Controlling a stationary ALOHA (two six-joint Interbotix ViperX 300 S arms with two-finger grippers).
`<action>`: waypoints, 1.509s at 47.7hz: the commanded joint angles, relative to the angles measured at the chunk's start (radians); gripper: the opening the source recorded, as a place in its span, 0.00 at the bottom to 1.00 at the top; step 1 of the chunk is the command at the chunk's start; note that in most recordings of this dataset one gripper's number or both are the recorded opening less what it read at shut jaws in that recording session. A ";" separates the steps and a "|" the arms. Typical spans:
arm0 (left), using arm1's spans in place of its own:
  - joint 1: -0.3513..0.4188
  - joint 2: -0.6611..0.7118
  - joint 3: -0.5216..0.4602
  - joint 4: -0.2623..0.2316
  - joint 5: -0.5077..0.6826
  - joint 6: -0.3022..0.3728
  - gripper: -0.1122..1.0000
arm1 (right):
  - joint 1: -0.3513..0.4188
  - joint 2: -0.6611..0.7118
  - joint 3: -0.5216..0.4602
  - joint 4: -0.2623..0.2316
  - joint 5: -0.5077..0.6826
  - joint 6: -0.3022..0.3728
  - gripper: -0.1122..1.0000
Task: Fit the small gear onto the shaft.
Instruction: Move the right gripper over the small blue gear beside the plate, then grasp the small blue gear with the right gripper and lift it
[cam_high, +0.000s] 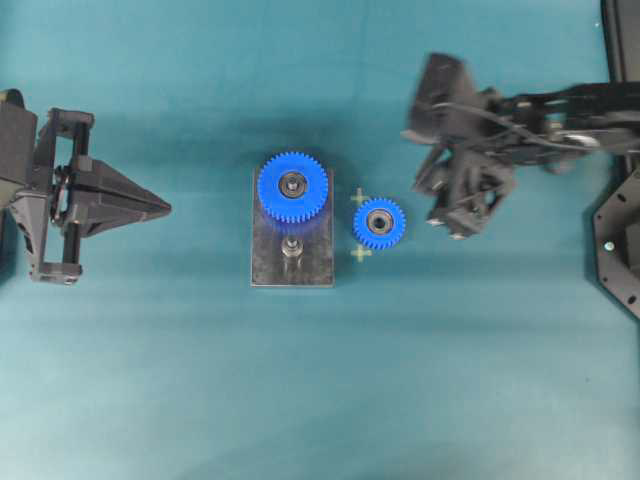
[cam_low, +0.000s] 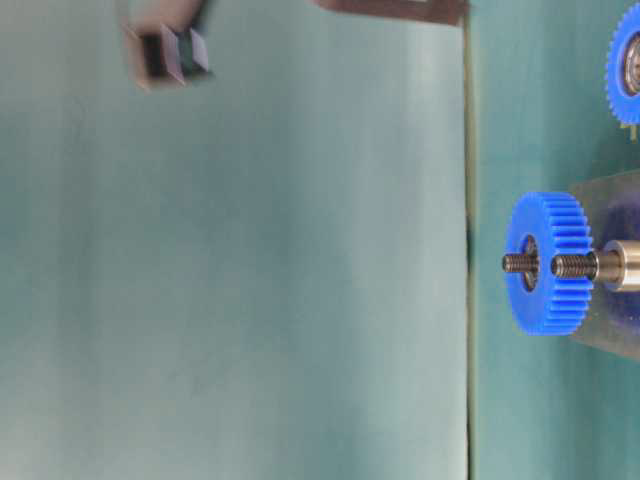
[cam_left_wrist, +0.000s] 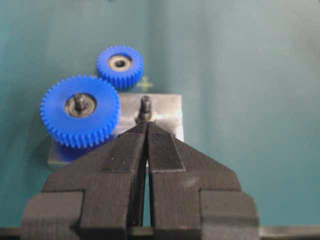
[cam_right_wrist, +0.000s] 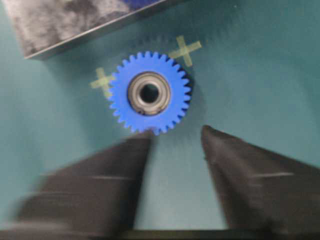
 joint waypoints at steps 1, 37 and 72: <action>-0.002 -0.003 -0.032 0.003 -0.005 -0.003 0.10 | -0.006 0.058 -0.052 -0.011 0.009 0.008 0.72; -0.006 0.000 -0.041 0.003 0.021 -0.008 0.10 | -0.002 0.301 -0.172 -0.012 0.081 0.005 0.88; -0.006 0.002 -0.040 0.003 0.023 -0.008 0.10 | 0.005 0.350 -0.204 -0.005 0.137 0.028 0.41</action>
